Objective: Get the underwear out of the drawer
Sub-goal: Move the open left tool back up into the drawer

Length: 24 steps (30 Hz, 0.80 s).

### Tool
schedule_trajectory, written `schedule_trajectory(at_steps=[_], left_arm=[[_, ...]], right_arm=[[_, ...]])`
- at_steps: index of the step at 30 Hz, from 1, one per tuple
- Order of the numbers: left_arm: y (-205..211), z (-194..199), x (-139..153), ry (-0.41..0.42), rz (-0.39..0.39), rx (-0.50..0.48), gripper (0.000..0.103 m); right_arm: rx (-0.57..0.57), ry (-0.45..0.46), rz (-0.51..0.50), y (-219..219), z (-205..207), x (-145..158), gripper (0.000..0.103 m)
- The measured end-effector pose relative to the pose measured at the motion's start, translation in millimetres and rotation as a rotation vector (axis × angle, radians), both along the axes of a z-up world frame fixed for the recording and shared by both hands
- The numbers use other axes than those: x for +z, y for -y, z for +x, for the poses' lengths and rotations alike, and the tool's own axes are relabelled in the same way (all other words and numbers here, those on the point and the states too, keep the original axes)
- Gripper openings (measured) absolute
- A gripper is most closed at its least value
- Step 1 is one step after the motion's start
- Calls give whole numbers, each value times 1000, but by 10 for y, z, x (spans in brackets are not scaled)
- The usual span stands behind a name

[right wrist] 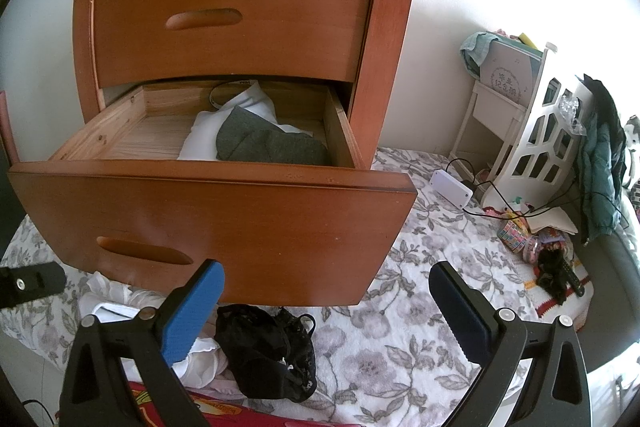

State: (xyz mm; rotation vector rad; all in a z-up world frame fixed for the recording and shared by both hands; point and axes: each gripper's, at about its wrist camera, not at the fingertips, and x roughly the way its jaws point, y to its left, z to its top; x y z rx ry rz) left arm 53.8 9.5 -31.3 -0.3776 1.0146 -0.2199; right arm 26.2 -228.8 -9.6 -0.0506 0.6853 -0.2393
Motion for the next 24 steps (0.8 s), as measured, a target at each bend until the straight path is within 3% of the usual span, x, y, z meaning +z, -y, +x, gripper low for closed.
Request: schedule_trajectory(at_steps=[13,19,24], left_arm=[[-42,-151,488,276,-9,51,97],[-32,8,709,336,-24,25,97],[74,132,925,380,52,-26,97]], right_arm=[[0,0,0,-7,2,-1,103],[8,4,-2,-15,-9,-5,103],[10,6,9,6,-11,0,103]])
